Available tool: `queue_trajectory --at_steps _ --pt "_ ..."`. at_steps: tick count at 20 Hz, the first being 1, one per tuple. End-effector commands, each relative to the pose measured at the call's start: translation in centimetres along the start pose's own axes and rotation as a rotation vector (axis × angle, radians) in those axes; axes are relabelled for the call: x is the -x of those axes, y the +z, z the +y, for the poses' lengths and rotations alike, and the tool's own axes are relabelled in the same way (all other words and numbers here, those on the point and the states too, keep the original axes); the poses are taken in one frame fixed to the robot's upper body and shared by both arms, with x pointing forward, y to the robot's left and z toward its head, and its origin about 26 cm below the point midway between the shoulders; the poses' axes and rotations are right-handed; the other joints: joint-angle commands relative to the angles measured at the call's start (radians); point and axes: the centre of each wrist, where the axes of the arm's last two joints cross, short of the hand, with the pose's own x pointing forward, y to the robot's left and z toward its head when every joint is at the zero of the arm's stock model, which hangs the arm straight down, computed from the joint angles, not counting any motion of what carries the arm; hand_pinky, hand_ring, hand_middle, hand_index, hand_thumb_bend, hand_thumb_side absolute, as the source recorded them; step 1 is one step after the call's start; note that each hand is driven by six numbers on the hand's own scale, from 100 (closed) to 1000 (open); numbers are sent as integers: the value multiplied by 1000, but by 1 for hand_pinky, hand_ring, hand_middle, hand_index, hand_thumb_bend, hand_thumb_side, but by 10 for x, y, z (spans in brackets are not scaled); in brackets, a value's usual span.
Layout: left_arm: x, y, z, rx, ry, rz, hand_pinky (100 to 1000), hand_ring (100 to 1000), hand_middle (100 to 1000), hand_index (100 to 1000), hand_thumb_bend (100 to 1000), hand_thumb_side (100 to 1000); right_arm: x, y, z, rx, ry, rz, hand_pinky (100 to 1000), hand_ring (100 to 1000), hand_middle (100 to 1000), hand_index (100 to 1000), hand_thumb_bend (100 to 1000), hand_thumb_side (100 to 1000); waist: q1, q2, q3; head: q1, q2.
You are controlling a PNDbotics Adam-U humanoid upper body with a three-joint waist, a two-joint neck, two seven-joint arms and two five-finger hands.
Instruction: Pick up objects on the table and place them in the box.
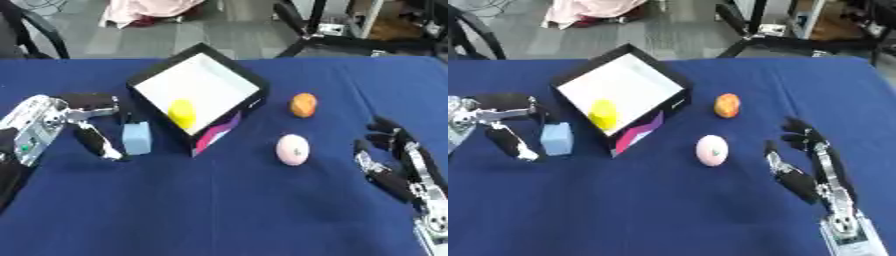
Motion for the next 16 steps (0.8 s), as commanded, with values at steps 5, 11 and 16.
queue_trajectory --at_steps 5,11,16 --pt "4 0 5 -53 -14 21 716 627 629 794 555 422 -5 -5 -3 -2 4 -25 820 778 776 902 183 359 -4 -28 -2 6 -1" --pt "3 -4 2 -48 -12 8 601 512 488 669 493 373 -4 -4 -3 -1 3 -22 820 778 776 901 179 362 -5 -28 -5 6 -1" --pt "2 1 12 -140 1 4 531 451 408 582 437 349 -4 -4 -3 0 2 -21 820 778 776 902 177 362 -4 -29 -5 6 -1"
